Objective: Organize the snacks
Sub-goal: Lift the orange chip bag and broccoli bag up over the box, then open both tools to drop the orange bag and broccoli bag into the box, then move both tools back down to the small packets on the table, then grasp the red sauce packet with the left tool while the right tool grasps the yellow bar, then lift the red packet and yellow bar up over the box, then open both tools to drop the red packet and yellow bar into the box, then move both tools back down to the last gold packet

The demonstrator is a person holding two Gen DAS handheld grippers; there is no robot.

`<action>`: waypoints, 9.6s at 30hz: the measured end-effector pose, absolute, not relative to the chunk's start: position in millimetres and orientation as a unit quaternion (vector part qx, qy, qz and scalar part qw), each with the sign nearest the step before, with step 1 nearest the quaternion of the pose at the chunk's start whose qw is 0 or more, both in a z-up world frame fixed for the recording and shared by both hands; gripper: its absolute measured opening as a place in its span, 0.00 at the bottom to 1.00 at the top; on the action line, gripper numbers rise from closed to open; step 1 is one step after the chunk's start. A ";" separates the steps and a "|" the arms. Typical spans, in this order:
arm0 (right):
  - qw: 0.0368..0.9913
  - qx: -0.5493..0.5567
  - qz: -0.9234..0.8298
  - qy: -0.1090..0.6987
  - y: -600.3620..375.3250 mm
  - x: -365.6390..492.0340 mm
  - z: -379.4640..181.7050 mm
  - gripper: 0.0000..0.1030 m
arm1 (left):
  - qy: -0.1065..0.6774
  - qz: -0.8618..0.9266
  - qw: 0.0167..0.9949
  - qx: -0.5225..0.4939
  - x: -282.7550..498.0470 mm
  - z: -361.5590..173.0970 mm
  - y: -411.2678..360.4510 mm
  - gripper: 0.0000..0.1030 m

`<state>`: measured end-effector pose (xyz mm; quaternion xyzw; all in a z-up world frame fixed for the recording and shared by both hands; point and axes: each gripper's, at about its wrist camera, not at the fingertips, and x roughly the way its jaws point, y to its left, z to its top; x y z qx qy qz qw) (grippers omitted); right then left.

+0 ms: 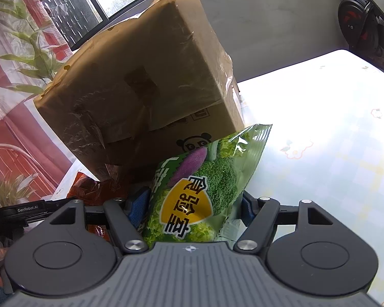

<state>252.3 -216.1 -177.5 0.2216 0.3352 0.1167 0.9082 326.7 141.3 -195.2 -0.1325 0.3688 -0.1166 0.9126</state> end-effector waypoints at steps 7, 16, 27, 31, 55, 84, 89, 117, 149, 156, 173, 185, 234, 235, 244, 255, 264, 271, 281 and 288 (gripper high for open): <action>0.911 0.225 0.118 0.326 -220.4 246.0 -175.1 0.69 | 0.317 -0.095 0.936 -0.118 301.6 -159.6 137.8 0.25; 0.914 0.234 0.104 0.314 -226.0 233.9 -172.2 0.69 | 0.254 -0.084 0.959 -0.096 271.0 -112.8 132.1 0.24; 0.940 0.222 0.075 0.249 -258.2 199.7 -130.9 0.68 | 0.184 -0.078 0.976 -0.086 246.2 -66.5 129.0 0.24; 0.950 0.222 0.065 0.208 -269.8 187.7 -105.2 0.68 | 0.157 -0.083 0.981 -0.080 237.7 -43.6 124.7 0.24; 0.979 0.114 0.135 0.104 -216.4 326.5 12.5 0.67 | 0.154 -0.114 0.981 0.013 371.9 7.0 38.9 0.24; 0.971 0.121 0.145 0.149 -180.1 343.7 -23.3 0.85 | 0.223 -0.135 0.965 -0.012 367.3 -26.1 65.2 0.67; 0.974 0.132 0.129 0.129 -178.9 298.6 -39.9 0.85 | 0.226 -0.130 0.965 -0.014 329.6 -40.0 78.4 0.66; 0.890 0.059 0.231 0.390 -79.7 269.3 -205.7 0.52 | 0.407 -0.063 0.904 -0.111 290.5 -192.3 102.9 0.51; 0.929 0.053 0.175 0.320 -139.7 259.7 -229.5 0.35 | 0.432 -0.059 0.899 -0.050 315.2 -222.9 69.8 0.34; 0.928 0.059 0.178 0.321 -141.9 258.9 -229.0 0.35 | 0.426 -0.071 0.902 0.007 326.3 -224.9 41.4 0.65; 0.928 0.063 0.178 0.321 -141.5 259.4 -229.2 0.35 | 0.405 -0.063 0.912 0.026 311.3 -230.5 33.1 0.40; 0.928 0.067 0.179 0.321 -142.2 259.0 -229.5 0.35 | 0.384 -0.063 0.921 -0.002 291.8 -217.0 45.5 0.39; 0.980 0.042 0.117 0.153 -195.6 321.2 -53.9 0.43 | 0.238 -0.120 0.964 0.019 389.8 -52.1 16.7 0.53; 0.981 0.044 0.119 0.148 -195.8 314.3 -53.4 0.43 | 0.239 -0.118 0.964 0.014 385.2 -51.3 19.6 0.53; 0.980 0.044 0.151 0.126 -181.2 258.3 -64.9 0.43 | 0.233 -0.111 0.966 -0.008 322.1 -59.1 43.0 0.53; 0.946 0.010 0.207 0.249 -140.0 256.1 -143.1 0.43 | 0.309 -0.063 0.948 -0.035 296.9 -129.6 65.8 0.53; 0.898 -0.134 0.246 0.339 -106.4 254.9 -203.1 0.51 | 0.362 -0.045 0.928 -0.080 294.5 -169.3 88.9 0.53; 0.876 -0.183 0.290 0.339 -77.6 259.9 -212.2 0.61 | 0.369 -0.040 0.925 -0.086 295.6 -174.7 94.2 0.53; 0.873 -0.150 0.306 0.348 -73.6 269.1 -215.6 0.65 | 0.392 -0.066 0.913 -0.093 297.5 -189.2 87.9 0.52; 0.891 -0.010 0.271 0.364 -110.3 265.4 -209.8 0.64 | 0.408 -0.108 0.903 -0.085 298.4 -202.2 70.7 0.45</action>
